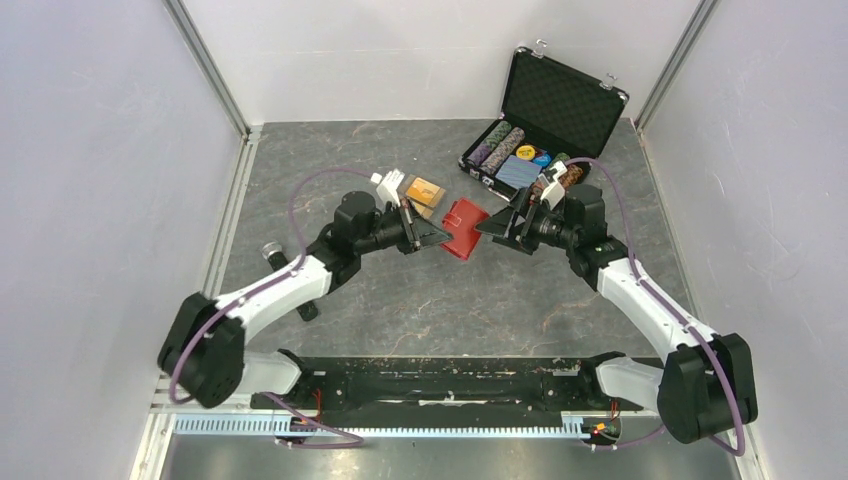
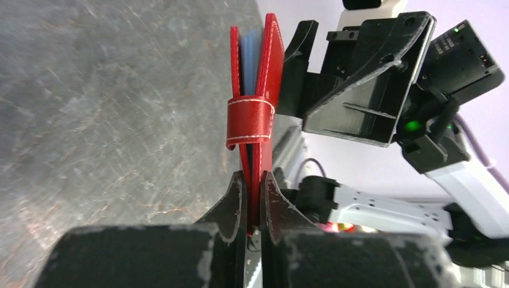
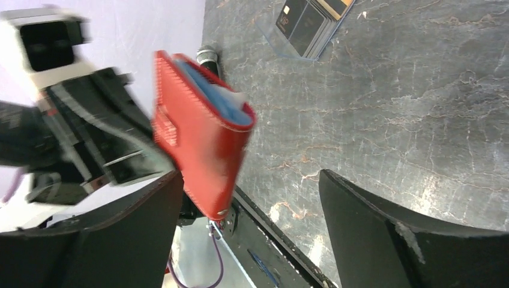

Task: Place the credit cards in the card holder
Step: Open the card holder.

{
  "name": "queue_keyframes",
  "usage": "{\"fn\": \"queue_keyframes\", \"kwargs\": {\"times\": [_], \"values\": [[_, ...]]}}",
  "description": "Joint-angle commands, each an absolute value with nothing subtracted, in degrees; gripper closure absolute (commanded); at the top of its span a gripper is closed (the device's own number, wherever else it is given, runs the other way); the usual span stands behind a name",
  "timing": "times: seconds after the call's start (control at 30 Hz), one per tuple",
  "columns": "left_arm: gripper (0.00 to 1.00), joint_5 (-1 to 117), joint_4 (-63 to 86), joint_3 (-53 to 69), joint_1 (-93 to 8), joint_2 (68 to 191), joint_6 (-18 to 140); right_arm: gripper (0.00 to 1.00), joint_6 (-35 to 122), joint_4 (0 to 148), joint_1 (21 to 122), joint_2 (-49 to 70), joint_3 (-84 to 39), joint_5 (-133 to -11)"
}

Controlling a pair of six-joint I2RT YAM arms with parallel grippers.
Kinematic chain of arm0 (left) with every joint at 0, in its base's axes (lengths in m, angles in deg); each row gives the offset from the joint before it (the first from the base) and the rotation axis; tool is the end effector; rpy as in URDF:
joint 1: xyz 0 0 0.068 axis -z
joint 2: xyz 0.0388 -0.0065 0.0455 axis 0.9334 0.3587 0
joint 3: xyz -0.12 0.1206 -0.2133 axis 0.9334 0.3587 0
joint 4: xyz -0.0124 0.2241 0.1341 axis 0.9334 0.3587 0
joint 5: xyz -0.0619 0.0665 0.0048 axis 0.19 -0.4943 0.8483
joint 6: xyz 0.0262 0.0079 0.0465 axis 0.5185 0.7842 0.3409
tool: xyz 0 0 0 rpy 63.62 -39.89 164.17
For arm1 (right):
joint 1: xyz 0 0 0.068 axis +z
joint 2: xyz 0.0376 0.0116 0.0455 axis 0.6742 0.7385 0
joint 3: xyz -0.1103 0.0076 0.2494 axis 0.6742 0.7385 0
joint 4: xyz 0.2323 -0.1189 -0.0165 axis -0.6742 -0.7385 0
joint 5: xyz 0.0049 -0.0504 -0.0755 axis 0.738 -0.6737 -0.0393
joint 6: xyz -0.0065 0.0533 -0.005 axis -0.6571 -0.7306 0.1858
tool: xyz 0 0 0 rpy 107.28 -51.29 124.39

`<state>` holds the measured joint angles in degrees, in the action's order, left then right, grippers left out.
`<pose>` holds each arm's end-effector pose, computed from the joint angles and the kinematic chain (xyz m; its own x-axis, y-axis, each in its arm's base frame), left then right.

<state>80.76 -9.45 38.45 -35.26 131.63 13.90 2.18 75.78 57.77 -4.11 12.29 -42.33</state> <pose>0.2391 -0.1815 0.2534 -0.8566 -0.3097 -0.4127 0.3098 0.3309 -0.8914 0.2408 0.0885 0.2612 -0.8184 0.3918 -0.4203 -0.1940 0.5001 0.8439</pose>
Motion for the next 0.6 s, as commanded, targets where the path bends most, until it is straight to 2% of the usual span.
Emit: {"fn": "queue_keyframes", "kwargs": {"times": [0.0,0.17,0.4,0.57], "values": [[0.98,65.3,25.6,26.2,-30.3,122.7,40.1,0.11,5.3,71.2,57.9,-4.3,8.0,-43.6],[0.98,53.5,39.7,20.9,-28.3,120.7,50.8,0.07,3.8,71.1,58.0,-3.1,5.1,-41.7],[0.98,46.1,40.0,23.1,-28.2,115.4,64.0,0.05,1.6,71.1,59.4,-1.6,1.0,-40.7],[0.98,46.2,37.9,25.3,-27.5,111.4,77.2,0.04,-1.0,72.7,62.1,0.3,-0.1,-39.7]]}}
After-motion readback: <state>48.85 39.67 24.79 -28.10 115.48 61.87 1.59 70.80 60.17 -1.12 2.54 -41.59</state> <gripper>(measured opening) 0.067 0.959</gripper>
